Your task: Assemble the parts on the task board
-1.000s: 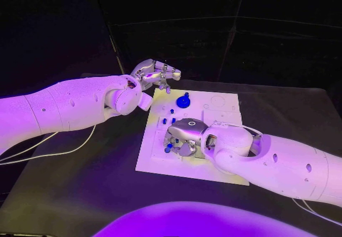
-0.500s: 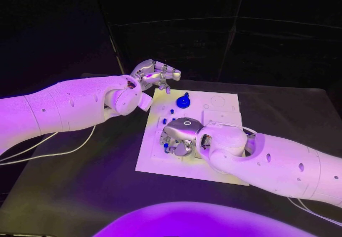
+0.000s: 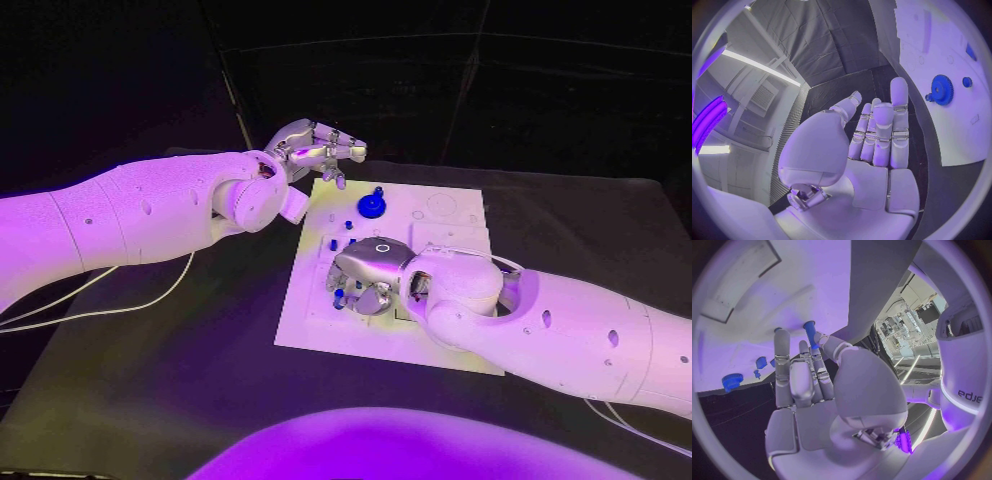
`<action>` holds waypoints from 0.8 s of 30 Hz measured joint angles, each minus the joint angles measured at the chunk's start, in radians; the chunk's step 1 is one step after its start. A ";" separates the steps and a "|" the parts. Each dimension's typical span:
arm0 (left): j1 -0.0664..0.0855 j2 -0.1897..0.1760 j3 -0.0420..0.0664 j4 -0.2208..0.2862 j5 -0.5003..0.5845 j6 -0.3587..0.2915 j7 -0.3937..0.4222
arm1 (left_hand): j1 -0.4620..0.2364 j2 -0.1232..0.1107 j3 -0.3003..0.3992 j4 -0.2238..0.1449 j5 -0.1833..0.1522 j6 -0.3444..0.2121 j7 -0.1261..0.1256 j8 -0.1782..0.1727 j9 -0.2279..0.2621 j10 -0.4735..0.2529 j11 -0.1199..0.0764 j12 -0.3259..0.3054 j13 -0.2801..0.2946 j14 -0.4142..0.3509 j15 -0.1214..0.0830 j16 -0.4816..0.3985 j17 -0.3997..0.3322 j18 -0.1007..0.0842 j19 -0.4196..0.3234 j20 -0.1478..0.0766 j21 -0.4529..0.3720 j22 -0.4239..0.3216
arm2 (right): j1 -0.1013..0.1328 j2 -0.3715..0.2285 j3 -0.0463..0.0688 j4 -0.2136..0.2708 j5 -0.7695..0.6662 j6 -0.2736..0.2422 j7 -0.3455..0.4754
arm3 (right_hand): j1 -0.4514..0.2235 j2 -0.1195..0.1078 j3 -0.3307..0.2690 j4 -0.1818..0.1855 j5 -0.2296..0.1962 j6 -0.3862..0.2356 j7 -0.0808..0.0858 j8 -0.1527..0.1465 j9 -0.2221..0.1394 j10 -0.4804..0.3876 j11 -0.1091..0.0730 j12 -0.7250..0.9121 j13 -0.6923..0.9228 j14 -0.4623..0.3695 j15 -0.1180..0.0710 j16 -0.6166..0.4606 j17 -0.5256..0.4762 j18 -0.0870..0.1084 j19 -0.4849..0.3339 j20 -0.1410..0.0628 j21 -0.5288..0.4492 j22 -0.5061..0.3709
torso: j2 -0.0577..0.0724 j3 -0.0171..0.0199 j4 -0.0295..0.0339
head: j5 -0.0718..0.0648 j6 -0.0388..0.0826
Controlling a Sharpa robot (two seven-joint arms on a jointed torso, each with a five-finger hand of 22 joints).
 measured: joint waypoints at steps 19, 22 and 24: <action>0.000 -0.001 0.000 -0.002 0.000 0.002 -0.002 | 0.000 0.000 -0.004 0.004 0.000 -0.007 0.000 0.000 0.000 0.000 0.000 0.006 0.001 0.000 0.000 -0.004 -0.004 0.000 0.000 0.000 -0.008 -0.003 | 0.000 -0.100 0.000 0.065 0.096 -0.131 0.060 | -0.005 -0.002 -0.418 0.106 0.027 -0.252 0.010 -0.006 -0.007 -0.225 0.022 0.069 0.005 -0.066 0.034 -0.073 -0.158 0.000 -0.014 0.029 -0.093 -0.058 | -0.001 -0.0001 -0.0013 | 0.000 0.003; 0.000 -0.003 0.000 -0.002 0.000 0.002 -0.002 | 0.000 0.000 -0.004 0.004 0.000 -0.007 0.000 0.000 0.000 0.000 0.000 0.006 0.001 0.000 0.000 -0.004 -0.004 0.000 0.000 0.000 -0.008 -0.003 | 0.001 -0.138 0.000 0.091 0.129 -0.179 0.083 | 0.015 0.017 -0.443 0.116 0.036 -0.243 0.009 -0.006 -0.006 -0.225 0.021 0.097 0.009 -0.066 0.034 -0.078 -0.169 0.000 -0.013 0.030 -0.097 -0.062 | -0.002 -0.0004 -0.0021 | -0.001 0.005; 0.000 -0.004 0.000 -0.002 0.000 0.002 -0.002 | 0.000 0.000 -0.004 0.004 0.000 -0.007 0.000 0.000 0.000 0.000 0.000 0.006 0.001 0.000 0.000 -0.004 -0.004 0.000 0.000 0.000 -0.008 -0.003 | 0.007 -0.166 0.002 0.104 0.156 -0.215 0.100 | 0.029 0.032 -0.446 0.117 0.038 -0.205 0.012 -0.006 -0.003 -0.204 0.020 0.121 0.011 -0.067 0.033 -0.078 -0.172 0.000 -0.013 0.030 -0.097 -0.063 | -0.002 -0.0007 -0.0029 | -0.005 0.007</action>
